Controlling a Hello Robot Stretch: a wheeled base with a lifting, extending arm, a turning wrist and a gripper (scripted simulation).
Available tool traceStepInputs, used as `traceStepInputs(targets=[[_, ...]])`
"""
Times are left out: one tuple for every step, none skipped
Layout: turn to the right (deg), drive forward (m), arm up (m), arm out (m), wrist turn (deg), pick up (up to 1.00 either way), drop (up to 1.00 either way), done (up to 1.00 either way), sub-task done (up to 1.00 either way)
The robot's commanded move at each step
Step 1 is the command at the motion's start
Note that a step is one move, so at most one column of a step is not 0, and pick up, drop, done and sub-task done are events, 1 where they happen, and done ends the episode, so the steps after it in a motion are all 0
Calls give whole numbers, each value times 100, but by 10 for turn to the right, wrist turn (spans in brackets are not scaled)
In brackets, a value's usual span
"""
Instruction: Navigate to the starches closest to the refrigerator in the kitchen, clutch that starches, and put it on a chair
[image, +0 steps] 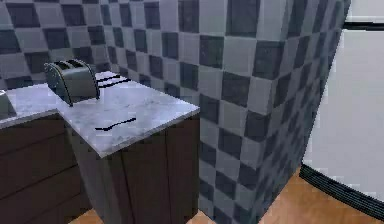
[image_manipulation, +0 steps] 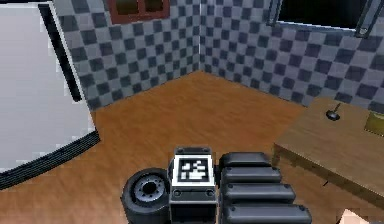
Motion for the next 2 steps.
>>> traceStepInputs(targets=[[450,0,0,0,0,0,0,0,0],[90,0,0,0,0,0,0,0,0]])
